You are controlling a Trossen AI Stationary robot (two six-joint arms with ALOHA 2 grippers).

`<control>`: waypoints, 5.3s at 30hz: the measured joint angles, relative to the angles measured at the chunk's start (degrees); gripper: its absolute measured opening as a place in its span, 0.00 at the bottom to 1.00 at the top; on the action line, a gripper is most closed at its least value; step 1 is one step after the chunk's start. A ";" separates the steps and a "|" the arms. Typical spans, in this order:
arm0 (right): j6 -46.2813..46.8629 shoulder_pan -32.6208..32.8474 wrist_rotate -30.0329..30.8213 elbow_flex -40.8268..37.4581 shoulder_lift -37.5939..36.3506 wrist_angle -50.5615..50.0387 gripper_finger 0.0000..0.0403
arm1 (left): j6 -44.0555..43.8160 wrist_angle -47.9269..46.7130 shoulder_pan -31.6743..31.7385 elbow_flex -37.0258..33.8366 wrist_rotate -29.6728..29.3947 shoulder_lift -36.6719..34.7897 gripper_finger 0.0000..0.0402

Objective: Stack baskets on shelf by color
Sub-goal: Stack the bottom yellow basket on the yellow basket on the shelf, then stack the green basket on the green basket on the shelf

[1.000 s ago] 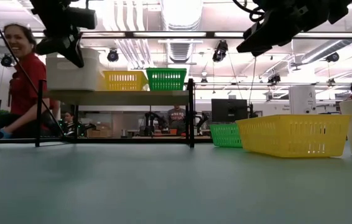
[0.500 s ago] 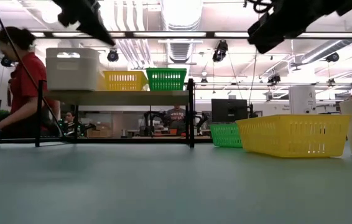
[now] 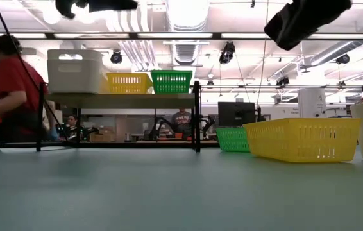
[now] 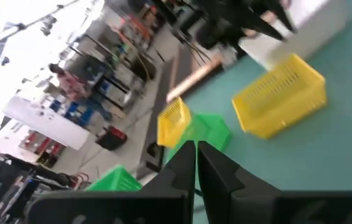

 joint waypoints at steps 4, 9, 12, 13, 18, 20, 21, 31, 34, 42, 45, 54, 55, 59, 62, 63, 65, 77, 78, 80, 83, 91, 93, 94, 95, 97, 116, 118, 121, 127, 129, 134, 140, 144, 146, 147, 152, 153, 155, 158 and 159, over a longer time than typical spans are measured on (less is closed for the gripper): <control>5.45 2.32 -0.07 5.63 5.16 -9.35 0.13 | 1.14 2.73 0.00 0.01 -0.04 -2.28 0.00; 12.01 4.50 -0.31 12.02 11.15 -20.88 0.13 | -0.47 3.17 -0.04 -0.67 -0.02 -4.58 0.00; 15.35 4.93 -1.03 14.31 14.35 -24.78 0.17 | -0.29 3.35 -0.22 -2.12 0.04 -5.24 0.00; 16.10 4.92 -1.08 14.79 15.33 -25.63 0.19 | -0.05 3.25 -0.24 -2.54 0.09 -5.65 0.00; 17.29 4.82 -0.97 14.45 19.34 -27.39 0.32 | 0.10 3.56 -0.40 -2.69 0.07 -8.40 0.00; 17.30 4.82 -0.99 13.80 20.76 -28.84 0.36 | -0.22 3.67 -0.44 -3.09 0.07 -9.82 0.00; 17.31 4.82 -1.00 13.56 21.49 -29.54 0.38 | -0.37 3.56 -0.53 -3.37 0.04 -10.40 0.00; 17.45 4.80 1.20 11.70 26.74 -30.43 0.37 | -0.35 3.37 -1.62 -6.26 0.04 -13.89 0.00; 17.34 4.80 1.20 11.64 27.24 -29.97 0.27 | -0.35 3.33 -1.60 -7.11 0.03 -14.78 0.00; 17.83 4.80 1.03 13.32 27.04 -29.02 0.03 | -0.35 3.36 -1.60 -8.06 0.02 -16.98 0.00; 18.14 4.80 1.07 16.48 26.49 -28.92 0.03 | -0.33 3.07 -1.60 -8.92 0.02 -17.93 0.00; 13.74 4.77 6.16 29.06 26.60 -27.04 0.02 | -0.33 3.58 -1.60 -11.52 0.02 -22.11 0.00; 12.78 4.72 6.88 30.65 26.60 -26.68 0.02 | -0.38 3.59 -1.60 -11.77 0.01 -22.75 0.00; 8.65 4.41 10.73 36.78 26.62 -26.45 0.02 | -1.91 4.18 -1.60 -12.62 0.00 -24.79 0.00; 4.67 3.59 15.26 40.58 26.62 -26.03 0.02 | -3.32 4.39 -1.55 -12.62 0.00 -25.68 0.00; 3.12 3.16 16.75 41.67 26.62 -25.49 0.02 | -3.36 4.39 -1.55 -12.62 0.00 -25.83 0.00; -0.17 2.02 18.68 43.33 26.62 -23.93 0.02 | -3.39 4.40 -1.55 -12.62 0.00 -25.89 0.00; -17.69 -9.38 22.52 46.41 26.62 -11.28 0.02 | -3.77 4.94 -1.57 -12.62 0.02 -26.47 0.00; -18.71 -10.58 22.50 46.41 26.62 -10.44 0.02 | -4.11 4.94 -1.57 -12.62 0.02 -26.69 0.00; -20.17 -12.82 21.72 46.41 26.62 -8.23 0.02 | -4.85 4.94 -1.60 -12.62 0.00 -27.30 0.00; -20.82 -15.83 19.46 46.41 27.13 -4.22 0.02 | -4.91 4.94 -1.60 -12.62 0.00 -28.35 0.00; -25.60 -20.64 18.40 48.11 31.57 4.31 0.02 | -4.87 4.99 -1.60 -13.78 0.00 -30.73 0.00; -25.64 -21.65 18.46 50.03 33.37 4.27 0.02 | -4.85 4.88 -1.60 -14.88 -0.01 -31.92 0.00; -25.65 -22.13 18.45 51.03 34.33 4.30 0.02 | -4.80 4.79 -1.58 -15.55 0.00 -32.80 0.00; -25.80 -22.58 18.45 52.16 35.42 4.28 0.02 | -4.70 4.66 -1.55 -16.17 -0.02 -33.89 0.00; -26.70 -23.46 18.38 54.91 37.68 3.74 0.02 | -4.65 4.89 -1.55 -17.06 -0.07 -36.02 0.00; -26.53 -29.04 13.79 81.73 55.74 -18.15 0.02 | -2.71 4.37 -1.55 -21.06 0.01 -47.77 0.00; -26.29 -29.58 13.77 81.73 55.76 -18.62 0.02 | -1.67 4.27 -1.56 -21.06 0.03 -47.83 0.00; -26.78 -30.03 13.13 81.49 55.76 -18.58 0.02 | -1.31 4.26 -1.57 -21.08 0.04 -47.38 0.00; -27.10 -29.93 12.07 81.38 55.76 -18.70 0.02 | -1.23 4.35 -1.55 -21.08 0.04 -47.36 0.00; -27.14 -30.00 12.13 81.21 55.76 -18.39 0.04 | -1.24 4.37 -1.55 -21.08 0.04 -47.36 0.00; -27.14 -30.06 12.44 81.03 55.76 -18.37 0.13 | -1.24 4.37 -1.55 -21.08 0.04 -47.36 0.00; -27.28 -29.78 12.44 81.02 55.76 -18.37 0.22 | -1.24 4.37 -1.55 -21.08 0.04 -47.32 0.00; -28.79 -29.03 12.51 81.21 55.76 -17.79 0.23 | -1.24 4.37 -1.55 -21.08 0.04 -47.32 0.00; -30.03 -28.39 12.48 81.21 55.61 -17.92 0.23 | -1.24 4.37 -1.55 -21.08 0.04 -47.32 0.00; -30.89 -28.03 12.47 81.21 55.45 -18.08 0.22 | -1.24 4.37 -1.55 -21.08 0.04 -47.32 0.00; -32.41 -25.93 12.41 81.25 52.92 -19.81 0.15 | -1.27 4.37 -1.55 -21.08 0.04 -47.29 0.00; -32.41 -25.52 12.44 81.25 52.33 -20.59 0.13 | -1.27 4.37 -1.55 -21.08 0.04 -47.29 0.00; -32.39 -24.54 12.47 81.29 51.23 -23.07 0.09 | -1.28 4.37 -1.56 -21.08 0.04 -47.29 0.00; -31.01 -23.09 12.45 81.27 49.22 -31.02 0.04 | -1.29 4.40 -1.55 -21.08 0.04 -47.22 0.00; -29.81 -22.65 12.43 81.27 48.38 -33.81 0.03 | -1.29 4.41 -1.56 -21.08 0.06 -47.18 0.00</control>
